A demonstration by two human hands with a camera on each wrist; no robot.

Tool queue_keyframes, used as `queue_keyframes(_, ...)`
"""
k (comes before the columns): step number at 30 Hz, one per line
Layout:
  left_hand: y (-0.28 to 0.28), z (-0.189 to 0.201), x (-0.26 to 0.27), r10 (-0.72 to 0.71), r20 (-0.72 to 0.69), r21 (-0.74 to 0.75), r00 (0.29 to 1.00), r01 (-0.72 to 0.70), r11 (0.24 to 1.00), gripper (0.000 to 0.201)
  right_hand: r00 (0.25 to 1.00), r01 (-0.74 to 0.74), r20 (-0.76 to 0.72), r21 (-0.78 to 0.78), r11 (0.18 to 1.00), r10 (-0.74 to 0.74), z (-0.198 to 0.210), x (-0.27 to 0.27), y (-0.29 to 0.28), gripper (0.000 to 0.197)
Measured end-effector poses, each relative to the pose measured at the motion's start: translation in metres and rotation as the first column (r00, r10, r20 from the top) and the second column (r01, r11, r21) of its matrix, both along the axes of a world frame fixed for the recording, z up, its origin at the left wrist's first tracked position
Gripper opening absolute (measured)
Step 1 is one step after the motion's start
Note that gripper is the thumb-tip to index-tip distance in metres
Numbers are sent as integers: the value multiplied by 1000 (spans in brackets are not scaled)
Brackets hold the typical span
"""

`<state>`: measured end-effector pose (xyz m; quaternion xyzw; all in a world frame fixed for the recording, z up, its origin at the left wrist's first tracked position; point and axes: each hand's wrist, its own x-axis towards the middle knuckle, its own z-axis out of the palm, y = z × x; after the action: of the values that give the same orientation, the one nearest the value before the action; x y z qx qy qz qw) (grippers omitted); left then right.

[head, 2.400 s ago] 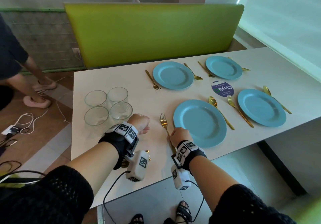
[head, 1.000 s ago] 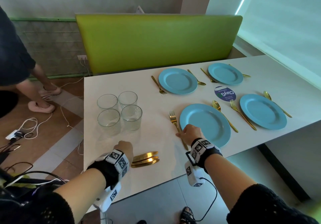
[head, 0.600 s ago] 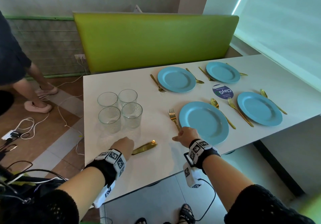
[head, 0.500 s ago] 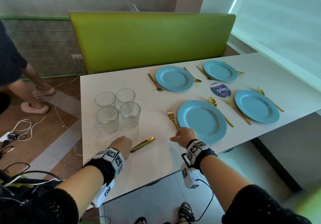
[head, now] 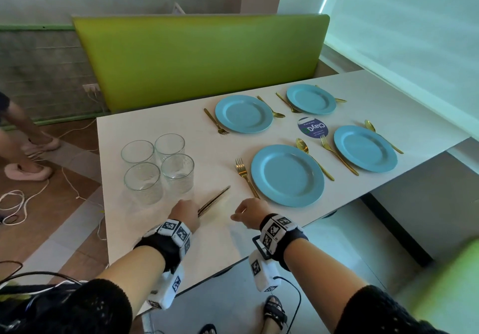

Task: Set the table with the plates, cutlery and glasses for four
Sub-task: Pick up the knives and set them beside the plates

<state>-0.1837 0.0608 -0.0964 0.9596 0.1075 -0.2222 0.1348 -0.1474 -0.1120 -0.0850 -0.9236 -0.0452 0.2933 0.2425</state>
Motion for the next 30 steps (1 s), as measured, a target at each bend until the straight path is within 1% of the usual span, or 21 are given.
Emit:
queue_keyframes(1,-1,2,3,44,22,-74,999,-42,996,13,999,17,-39,30,999,-16,-2,-1,3,15)
queue_keyframes(3,-6,3,8,175,-9,-230,985,-172,958,27,990,65,-132,105,992,-51,-6,-3,8,16)
queue_keyframes(4,-8,2,11,252,-46,-326,967,-253,911,25,982,90,-177,146,985,-63,-7,-4,11,16)
queue_keyframes(6,-12,3,16,382,-124,-506,916,-390,769,8,962,143,-261,222,964,-82,-7,-4,14,13)
queue_keyframes(8,-15,4,21,463,-201,-614,863,-479,628,8,942,204,-317,285,937,-109,-5,-3,16,21)
queue_keyframes(9,-16,5,24,483,-239,-651,843,-508,565,12,934,236,-333,308,922,-128,-5,-2,18,22)
queue_keyframes(11,-19,6,28,501,-305,-697,810,-548,462,20,921,297,-351,349,889,-170,-4,-1,21,17)
queue_keyframes(13,-21,6,32,514,-349,-723,784,-574,385,20,913,340,-349,371,864,-209,-5,2,23,11)
queue_keyframes(15,-22,3,37,531,-371,-729,762,-593,342,16,906,371,-346,377,849,-242,-5,6,25,11)
queue_keyframes(16,-21,2,39,535,-378,-727,756,-600,333,14,904,381,-342,374,846,-256,-5,8,26,11)
queue_keyframes(19,-23,5,43,542,-404,-727,737,-618,300,4,914,365,-310,352,862,-261,-6,13,30,10)
queue_keyframes(21,-22,7,46,562,-414,-705,716,-643,300,14,926,346,-271,340,875,-261,-7,16,31,12)
queue_keyframes(22,-22,9,47,571,-420,-698,706,-653,294,13,934,336,-240,332,882,-265,-7,18,31,12)
queue_keyframes(24,-22,14,49,610,-456,-683,648,-694,227,30,948,308,-164,275,910,-272,-9,23,29,4)
queue_keyframes(25,-22,14,49,628,-467,-686,623,-703,188,35,955,293,-124,233,927,-270,-9,26,26,4)
queue_keyframes(26,-22,13,51,630,-471,-688,617,-704,175,36,960,280,-83,195,940,-268,-12,29,24,7)
queue_keyframes(28,-23,12,54,636,-486,-694,599,-707,136,35,966,258,-34,117,959,-256,-11,33,21,5)
queue_keyframes(30,-22,8,59,625,-498,-701,601,-703,118,34,973,231,17,18,973,-231,-13,37,19,20)
